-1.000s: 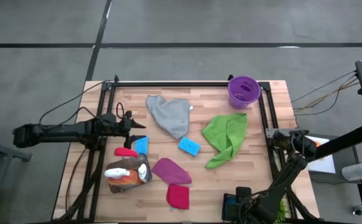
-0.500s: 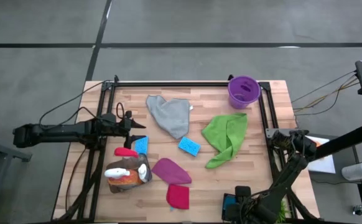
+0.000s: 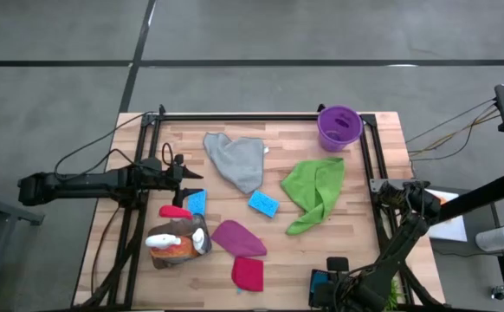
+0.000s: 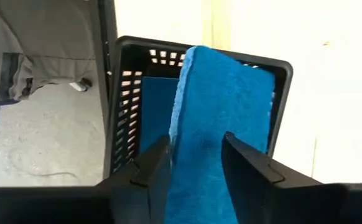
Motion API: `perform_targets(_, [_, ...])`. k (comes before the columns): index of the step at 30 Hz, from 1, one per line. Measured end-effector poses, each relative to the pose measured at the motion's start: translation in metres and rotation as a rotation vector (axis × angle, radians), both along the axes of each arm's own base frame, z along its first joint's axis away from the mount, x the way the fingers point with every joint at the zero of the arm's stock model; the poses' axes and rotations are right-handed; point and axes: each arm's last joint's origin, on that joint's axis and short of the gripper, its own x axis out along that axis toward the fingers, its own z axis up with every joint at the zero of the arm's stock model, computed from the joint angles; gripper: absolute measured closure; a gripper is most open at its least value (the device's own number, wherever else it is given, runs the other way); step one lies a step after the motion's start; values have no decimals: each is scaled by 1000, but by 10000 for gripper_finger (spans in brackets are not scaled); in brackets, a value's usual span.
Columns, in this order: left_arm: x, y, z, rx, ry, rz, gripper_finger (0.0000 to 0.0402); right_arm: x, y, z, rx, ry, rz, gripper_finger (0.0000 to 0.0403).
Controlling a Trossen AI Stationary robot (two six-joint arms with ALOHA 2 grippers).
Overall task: Pick & Place Kitchen Items
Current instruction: Put the blue sponge into the black bin
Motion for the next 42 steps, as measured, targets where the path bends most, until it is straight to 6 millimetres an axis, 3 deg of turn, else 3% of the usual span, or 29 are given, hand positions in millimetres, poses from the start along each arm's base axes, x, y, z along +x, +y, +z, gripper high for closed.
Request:
perform_targets(6, [0,0,0,0,0,0,187,0,-1,0,-22,-12,-9,257])
perform_targets(15, [0,0,0,0,0,0,187,0,-2,-3,-51,-12,-30,138])
perform_targets(20, [0,0,0,0,0,1,187,0,0,-12,-55,26,-20,107])
perform_targets(25, [0,0,0,0,0,1,188,-1,1,-12,-43,45,-2,117])
perform_targets(42, [0,0,0,0,0,0,188,0,2,0,-12,6,18,231])
